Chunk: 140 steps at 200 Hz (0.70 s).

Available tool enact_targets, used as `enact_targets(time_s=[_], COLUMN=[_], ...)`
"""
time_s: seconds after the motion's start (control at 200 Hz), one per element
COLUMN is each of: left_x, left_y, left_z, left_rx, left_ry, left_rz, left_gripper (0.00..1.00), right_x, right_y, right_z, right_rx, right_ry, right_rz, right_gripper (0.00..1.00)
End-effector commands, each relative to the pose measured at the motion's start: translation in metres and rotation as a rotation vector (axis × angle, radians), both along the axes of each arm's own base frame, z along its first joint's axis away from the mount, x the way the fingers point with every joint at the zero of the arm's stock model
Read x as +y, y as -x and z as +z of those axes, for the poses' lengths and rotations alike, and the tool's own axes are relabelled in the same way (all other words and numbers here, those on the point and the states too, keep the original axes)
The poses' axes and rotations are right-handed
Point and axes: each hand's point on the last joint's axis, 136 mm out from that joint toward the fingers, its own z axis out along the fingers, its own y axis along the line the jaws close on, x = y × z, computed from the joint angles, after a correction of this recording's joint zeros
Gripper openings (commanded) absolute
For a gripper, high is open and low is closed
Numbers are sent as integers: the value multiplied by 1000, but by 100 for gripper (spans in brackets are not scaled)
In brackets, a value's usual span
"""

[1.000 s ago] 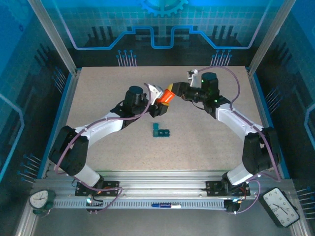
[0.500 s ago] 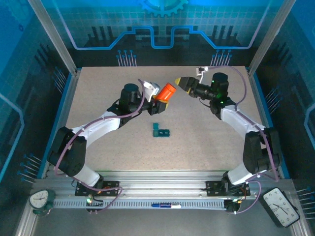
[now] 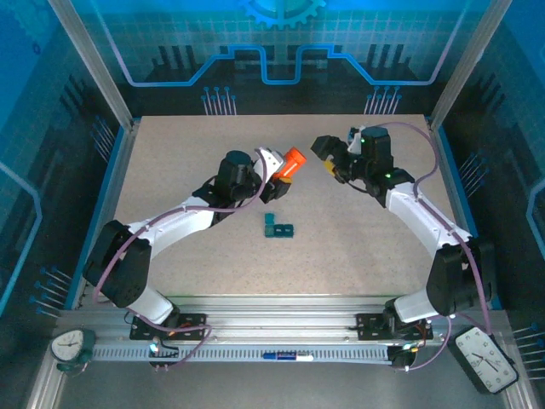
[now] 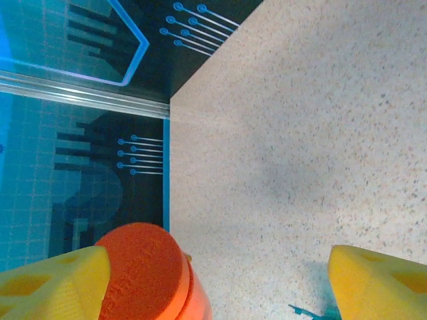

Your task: Sort the pills into containers

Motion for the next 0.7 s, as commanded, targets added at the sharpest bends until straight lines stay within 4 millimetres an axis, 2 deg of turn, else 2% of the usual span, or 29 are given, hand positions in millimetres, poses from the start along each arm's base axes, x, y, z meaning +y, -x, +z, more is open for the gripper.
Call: enact_targets(time_s=[0.0,0.23,0.435,0.6,0.695], left_x=[-3,-7,-9,-11,-11], left_y=[-3,0,1,1,0], left_z=[8,3,6,5,5], left_rx=[-44,-35,-39,-36,-33], left_ry=[-18,-27,-25,-23,-21], left_rz=[-1,-14,-19,-21,-20], left_gripper=[0,0,0,0,0], right_x=[11,31,47,54,55], right_y=[-3,-2,-3,-2,1], right_z=[15,23,16,12,11], right_rx=[-18,-38,-22,-17,-21], right_ry=[4,6,13,6,12], right_rz=[-8,32,65,91,105], right_gripper=[86,85,81,66,49])
